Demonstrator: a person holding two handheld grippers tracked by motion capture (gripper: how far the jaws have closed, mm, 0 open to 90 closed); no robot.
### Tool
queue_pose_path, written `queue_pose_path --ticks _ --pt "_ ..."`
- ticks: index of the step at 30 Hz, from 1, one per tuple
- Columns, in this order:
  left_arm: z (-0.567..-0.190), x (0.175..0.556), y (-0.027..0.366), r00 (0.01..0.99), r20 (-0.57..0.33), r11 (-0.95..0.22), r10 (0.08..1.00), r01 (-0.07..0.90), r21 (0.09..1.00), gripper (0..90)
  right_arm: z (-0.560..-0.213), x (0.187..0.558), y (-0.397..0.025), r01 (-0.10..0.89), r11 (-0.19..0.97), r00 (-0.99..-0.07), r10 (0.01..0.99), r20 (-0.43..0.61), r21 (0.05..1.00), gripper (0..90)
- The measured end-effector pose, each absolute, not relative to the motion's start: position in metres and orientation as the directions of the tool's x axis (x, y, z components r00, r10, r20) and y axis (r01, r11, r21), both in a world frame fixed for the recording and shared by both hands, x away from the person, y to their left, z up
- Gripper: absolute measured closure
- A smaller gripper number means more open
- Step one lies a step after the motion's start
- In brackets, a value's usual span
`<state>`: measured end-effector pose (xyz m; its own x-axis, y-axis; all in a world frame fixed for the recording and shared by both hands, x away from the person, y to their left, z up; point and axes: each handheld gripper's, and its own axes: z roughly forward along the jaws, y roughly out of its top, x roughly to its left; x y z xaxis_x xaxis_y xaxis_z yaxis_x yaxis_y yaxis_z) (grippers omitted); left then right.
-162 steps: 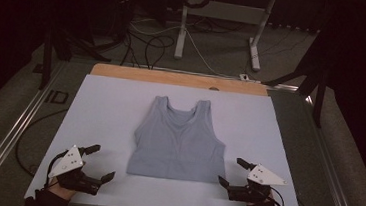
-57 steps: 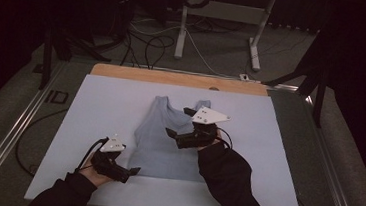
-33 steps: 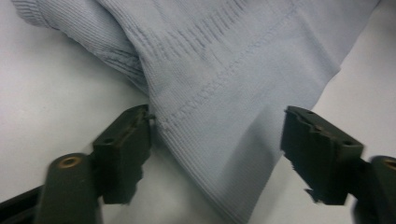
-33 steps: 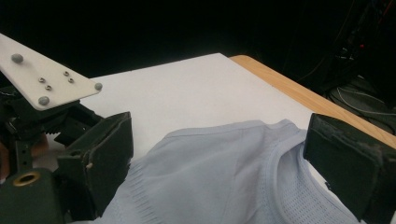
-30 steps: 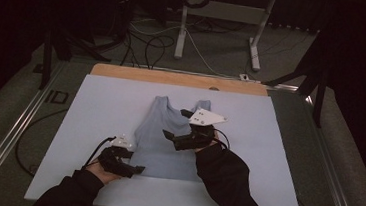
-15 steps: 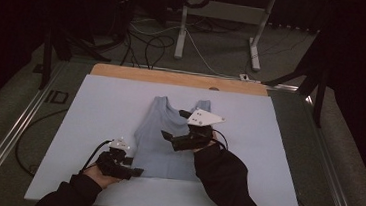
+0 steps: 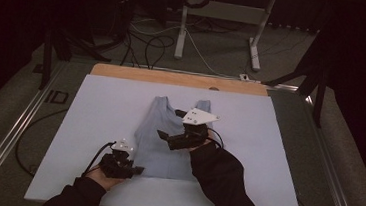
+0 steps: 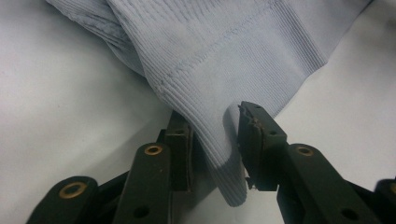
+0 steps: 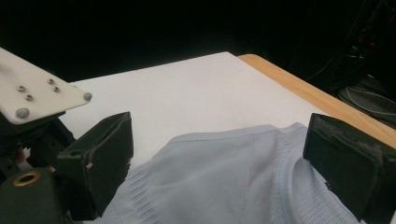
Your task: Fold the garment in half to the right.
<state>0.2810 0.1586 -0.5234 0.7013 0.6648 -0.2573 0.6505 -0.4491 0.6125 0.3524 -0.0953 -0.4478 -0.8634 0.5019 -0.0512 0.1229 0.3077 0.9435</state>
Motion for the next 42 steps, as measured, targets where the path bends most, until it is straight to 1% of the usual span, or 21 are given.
queue_pose_path --ticks 2,4,9,10,18,22,23,25,26,33,34,39,42 --pt "-0.523 0.280 0.158 0.700 -0.249 -0.451 0.669 0.649 0.613 67.4 -0.448 0.353 -0.093 0.132 0.304 -0.862 0.505 -0.042 0.944 8.6" --pt "-0.523 0.280 0.158 0.693 -0.257 -0.440 0.674 0.656 0.614 70.3 -0.449 0.355 -0.091 0.122 0.309 -0.867 0.496 -0.051 0.943 8.6" --pt "-0.521 0.280 0.159 0.679 -0.263 -0.414 0.686 0.660 0.627 83.4 -0.451 0.363 -0.083 0.126 0.321 -0.870 0.491 -0.051 0.939 8.6" --pt "-0.520 0.280 0.159 0.676 -0.264 -0.406 0.688 0.660 0.632 84.4 -0.452 0.364 -0.081 0.131 0.323 -0.871 0.489 -0.047 0.937 8.6" --pt "-0.516 0.277 0.157 0.677 -0.249 -0.403 0.692 0.649 0.645 85.3 -0.456 0.381 -0.067 0.158 0.349 -0.870 0.492 -0.037 0.924 8.6" --pt "-0.516 0.277 0.158 0.682 -0.254 -0.403 0.686 0.647 0.647 85.5 -0.452 0.394 -0.060 0.172 0.339 -0.861 0.508 -0.026 0.925 8.6" --pt "-0.517 0.278 0.159 0.673 -0.272 -0.393 0.688 0.660 0.641 85.5 -0.451 0.398 -0.059 0.165 0.349 -0.862 0.506 -0.037 0.922 8.9" --pt "-0.517 0.278 0.159 0.670 -0.273 -0.391 0.690 0.663 0.638 85.5 -0.450 0.405 -0.054 0.168 0.354 -0.856 0.516 -0.043 0.920 8.9" --pt "-0.517 0.278 0.158 0.669 -0.273 -0.392 0.691 0.664 0.636 85.5 -0.450 0.408 -0.052 0.181 0.347 -0.854 0.520 -0.028 0.920 8.9" --pt "-0.518 0.278 0.158 0.677 -0.262 -0.396 0.688 0.652 0.647 85.5 -0.455 0.430 -0.039 0.207 0.371 -0.847 0.531 -0.025 0.905 8.8" --pt "-0.518 0.278 0.158 0.677 -0.265 -0.393 0.687 0.652 0.648 85.6 -0.456 0.434 -0.037 0.218 0.362 -0.850 0.526 -0.006 0.906 8.8" --pt "-0.517 0.278 0.158 0.674 -0.269 -0.382 0.688 0.651 0.656 85.6 -0.458 0.451 -0.024 0.243 0.399 -0.831 0.555 -0.022 0.884 8.9" --pt "-0.514 0.277 0.157 0.676 -0.269 -0.377 0.686 0.646 0.664 85.6 -0.460 0.465 -0.017 0.260 0.417 -0.812 0.583 -0.037 0.871 13.2"
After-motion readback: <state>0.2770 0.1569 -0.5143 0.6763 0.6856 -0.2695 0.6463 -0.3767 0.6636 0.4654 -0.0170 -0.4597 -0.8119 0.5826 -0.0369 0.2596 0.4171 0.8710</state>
